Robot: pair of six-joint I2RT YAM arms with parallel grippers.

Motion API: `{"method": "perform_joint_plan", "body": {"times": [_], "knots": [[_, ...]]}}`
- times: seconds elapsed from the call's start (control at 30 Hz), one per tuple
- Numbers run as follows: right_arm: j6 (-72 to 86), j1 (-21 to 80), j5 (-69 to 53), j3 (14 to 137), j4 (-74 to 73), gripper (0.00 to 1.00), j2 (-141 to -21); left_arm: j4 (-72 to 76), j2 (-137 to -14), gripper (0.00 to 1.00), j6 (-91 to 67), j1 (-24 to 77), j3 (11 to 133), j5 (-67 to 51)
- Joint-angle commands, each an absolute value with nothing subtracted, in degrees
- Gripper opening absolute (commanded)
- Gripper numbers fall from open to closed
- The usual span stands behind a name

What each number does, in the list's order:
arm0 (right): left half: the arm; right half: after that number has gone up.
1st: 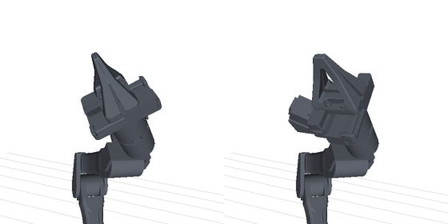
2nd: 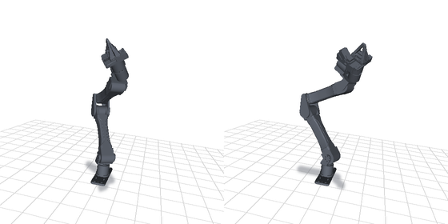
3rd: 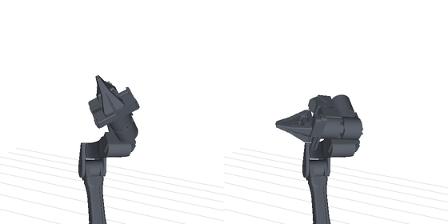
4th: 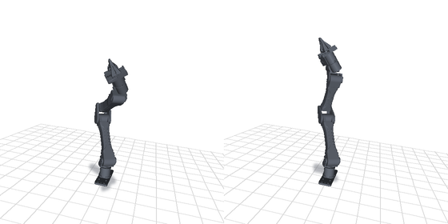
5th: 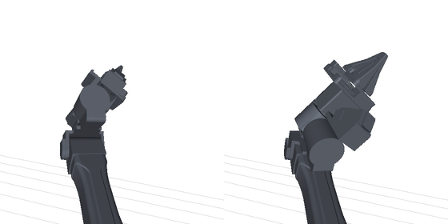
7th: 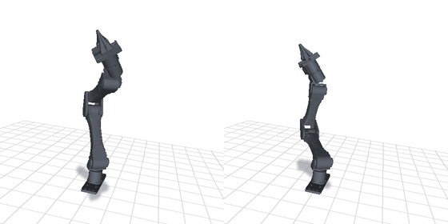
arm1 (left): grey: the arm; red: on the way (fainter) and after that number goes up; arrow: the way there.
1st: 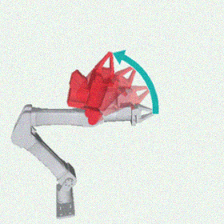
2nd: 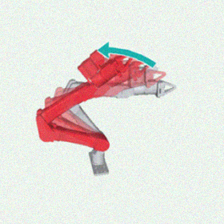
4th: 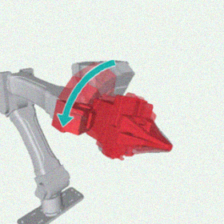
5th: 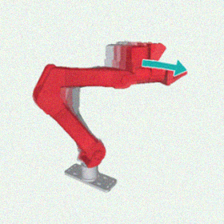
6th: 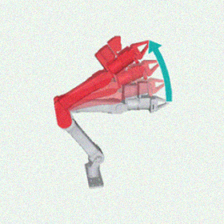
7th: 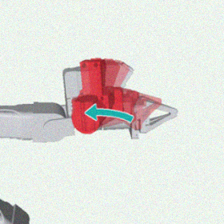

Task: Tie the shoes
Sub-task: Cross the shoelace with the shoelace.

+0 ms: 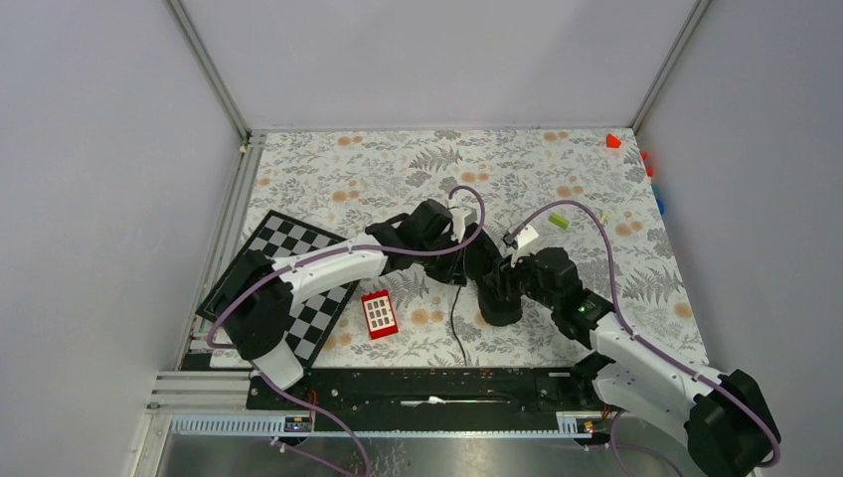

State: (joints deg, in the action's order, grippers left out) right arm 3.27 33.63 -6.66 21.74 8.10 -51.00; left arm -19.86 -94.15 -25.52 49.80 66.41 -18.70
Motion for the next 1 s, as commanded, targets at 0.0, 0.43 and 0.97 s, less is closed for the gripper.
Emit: {"method": "perform_joint_plan", "body": {"times": [0.0,0.43,0.97], "knots": [[1.4,35.7,-4.5,22.2,12.9,0.51,-51.1,-17.7,-94.1,0.0,-24.8,48.7,69.1,-20.0],[-2.8,42.3,-0.9,25.0,6.5,0.52,-49.5,-18.2,-93.5,0.0,-23.5,46.3,68.4,-21.2],[-7.3,46.3,15.9,27.7,5.1,0.07,-55.1,-18.3,-93.4,0.0,-23.0,45.7,67.6,-22.1]]}}
